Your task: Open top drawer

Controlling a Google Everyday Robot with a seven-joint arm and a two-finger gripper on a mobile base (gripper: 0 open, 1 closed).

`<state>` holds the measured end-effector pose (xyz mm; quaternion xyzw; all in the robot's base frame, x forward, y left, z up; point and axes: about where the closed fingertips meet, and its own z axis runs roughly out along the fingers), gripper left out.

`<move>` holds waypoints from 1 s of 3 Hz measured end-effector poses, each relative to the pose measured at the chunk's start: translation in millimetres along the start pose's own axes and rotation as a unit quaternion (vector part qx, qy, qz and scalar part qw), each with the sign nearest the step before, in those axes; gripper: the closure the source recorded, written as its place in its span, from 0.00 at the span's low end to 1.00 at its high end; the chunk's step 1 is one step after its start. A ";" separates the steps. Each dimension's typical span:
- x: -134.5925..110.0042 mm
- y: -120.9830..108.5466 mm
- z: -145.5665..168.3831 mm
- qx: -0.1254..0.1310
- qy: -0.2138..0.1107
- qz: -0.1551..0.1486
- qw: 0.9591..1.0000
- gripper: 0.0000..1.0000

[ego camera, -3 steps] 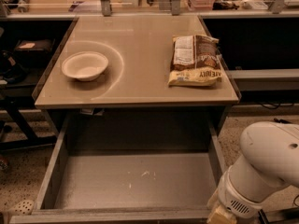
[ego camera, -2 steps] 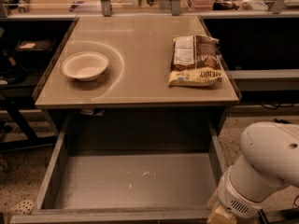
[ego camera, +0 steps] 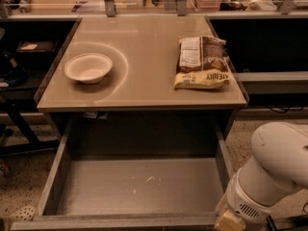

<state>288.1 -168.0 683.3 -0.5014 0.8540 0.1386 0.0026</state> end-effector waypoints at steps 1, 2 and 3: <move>0.5 -1.0 -8.3 0.004 -0.001 0.003 1.000 1.00; 7.5 -1.7 -51.5 0.025 -0.001 0.023 0.999 1.00; 19.8 -1.7 -108.1 0.052 0.002 0.050 0.997 0.83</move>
Offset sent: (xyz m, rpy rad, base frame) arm 0.0131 -0.0675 0.1601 -0.0996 -0.1034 -0.1746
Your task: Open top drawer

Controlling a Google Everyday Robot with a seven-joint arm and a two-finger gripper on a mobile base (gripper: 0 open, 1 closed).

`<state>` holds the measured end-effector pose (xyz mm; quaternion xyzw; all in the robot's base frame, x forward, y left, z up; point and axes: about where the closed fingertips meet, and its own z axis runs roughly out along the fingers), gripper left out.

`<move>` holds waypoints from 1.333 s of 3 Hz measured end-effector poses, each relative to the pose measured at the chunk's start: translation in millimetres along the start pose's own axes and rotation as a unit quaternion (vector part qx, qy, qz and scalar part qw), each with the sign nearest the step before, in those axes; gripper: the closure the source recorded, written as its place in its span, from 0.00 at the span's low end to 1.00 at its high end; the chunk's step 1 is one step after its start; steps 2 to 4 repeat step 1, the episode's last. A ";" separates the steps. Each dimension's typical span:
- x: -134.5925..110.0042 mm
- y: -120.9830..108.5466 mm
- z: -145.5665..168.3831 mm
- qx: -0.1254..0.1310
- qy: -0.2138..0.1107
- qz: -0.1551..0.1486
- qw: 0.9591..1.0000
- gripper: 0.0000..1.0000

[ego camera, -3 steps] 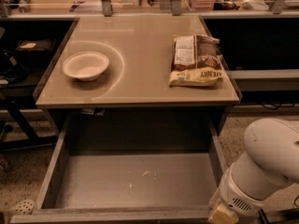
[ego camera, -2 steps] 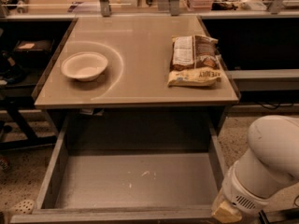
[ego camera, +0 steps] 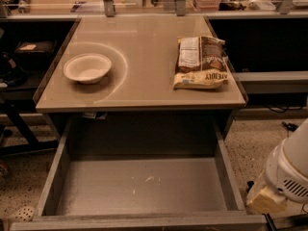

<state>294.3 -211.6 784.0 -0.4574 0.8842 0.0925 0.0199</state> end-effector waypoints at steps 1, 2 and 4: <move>-0.3 -0.2 -7.9 0.000 0.000 0.000 1.000 0.59; -0.3 -0.2 -7.9 0.000 0.000 0.000 1.000 0.59; -0.3 -0.2 -7.9 0.000 0.000 0.000 1.000 0.59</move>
Offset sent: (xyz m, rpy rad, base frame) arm 0.0000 0.0000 0.0000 0.0000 0.0000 0.0000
